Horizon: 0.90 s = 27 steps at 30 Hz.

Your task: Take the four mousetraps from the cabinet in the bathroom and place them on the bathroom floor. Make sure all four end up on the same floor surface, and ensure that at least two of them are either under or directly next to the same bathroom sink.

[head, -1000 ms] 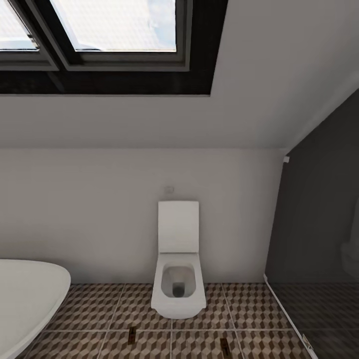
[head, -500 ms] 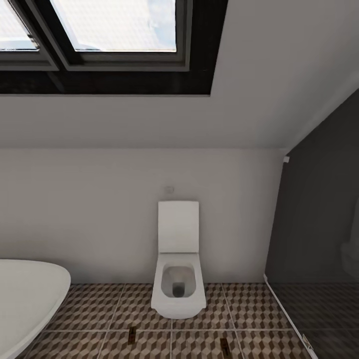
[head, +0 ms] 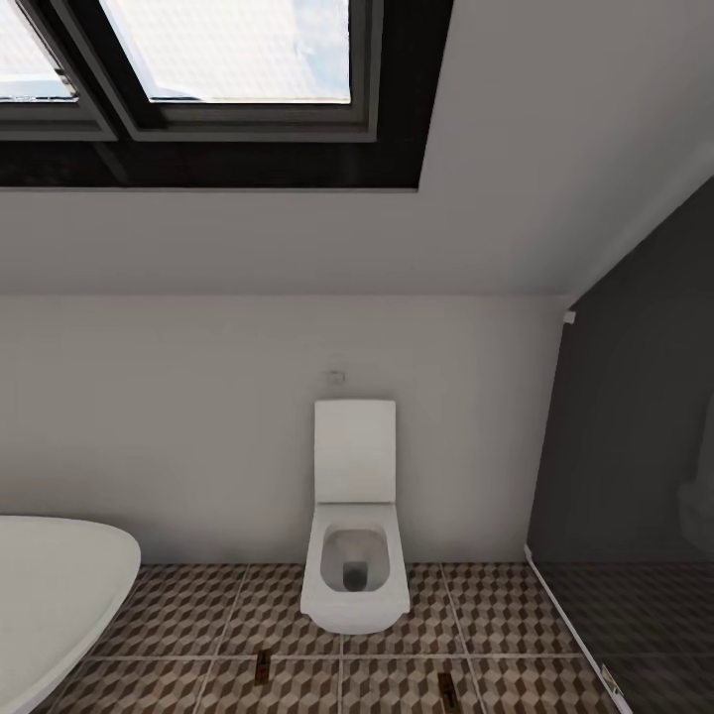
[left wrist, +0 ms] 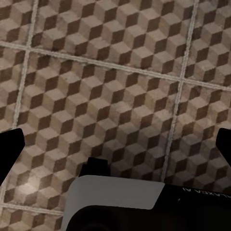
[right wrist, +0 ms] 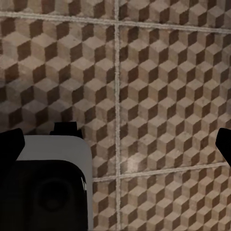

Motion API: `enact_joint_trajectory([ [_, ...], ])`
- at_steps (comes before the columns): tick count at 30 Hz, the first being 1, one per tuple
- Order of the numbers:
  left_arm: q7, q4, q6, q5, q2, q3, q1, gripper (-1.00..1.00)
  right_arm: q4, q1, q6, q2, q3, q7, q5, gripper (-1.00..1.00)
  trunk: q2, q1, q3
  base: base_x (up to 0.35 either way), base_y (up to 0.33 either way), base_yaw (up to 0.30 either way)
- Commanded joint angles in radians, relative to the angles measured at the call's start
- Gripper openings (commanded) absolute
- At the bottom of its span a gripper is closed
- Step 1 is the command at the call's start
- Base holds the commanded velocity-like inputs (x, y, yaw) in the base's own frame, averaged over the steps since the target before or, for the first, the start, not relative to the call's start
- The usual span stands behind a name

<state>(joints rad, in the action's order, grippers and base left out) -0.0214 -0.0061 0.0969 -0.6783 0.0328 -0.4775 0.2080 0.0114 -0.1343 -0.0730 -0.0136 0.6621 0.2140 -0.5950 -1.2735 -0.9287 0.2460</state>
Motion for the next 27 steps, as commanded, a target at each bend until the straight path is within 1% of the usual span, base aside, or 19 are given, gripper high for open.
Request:
enact_joint_trajectory([
  [1, 0.000, 0.000, 0.004, -0.011, 0.001, -0.008, 0.001, 1.00, 0.001, -0.001, -0.004, 0.001, 0.008, 0.001, -0.010, 1.00, -0.001, 0.000, 0.001, 0.000, 0.000, 0.000],
  [7, 0.004, -0.002, 0.007, -0.006, 0.003, -0.009, 0.001, 1.00, 0.001, -0.001, -0.004, 0.003, 0.009, 0.001, -0.008, 1.00, -0.001, 0.000, 0.001, 0.000, 0.000, 0.000],
  [13, 0.005, -0.003, 0.007, -0.010, 0.004, -0.009, 0.001, 1.00, 0.001, -0.001, -0.004, 0.004, 0.009, 0.001, -0.005, 1.00, -0.001, 0.000, 0.001, 0.000, 0.000, 0.000],
  [27, 0.006, -0.011, 0.009, 0.000, 0.007, -0.012, 0.001, 1.00, 0.001, -0.001, -0.005, -0.001, 0.007, 0.001, -0.001, 1.00, -0.001, 0.000, 0.001, 0.000, 0.000, 0.000],
])
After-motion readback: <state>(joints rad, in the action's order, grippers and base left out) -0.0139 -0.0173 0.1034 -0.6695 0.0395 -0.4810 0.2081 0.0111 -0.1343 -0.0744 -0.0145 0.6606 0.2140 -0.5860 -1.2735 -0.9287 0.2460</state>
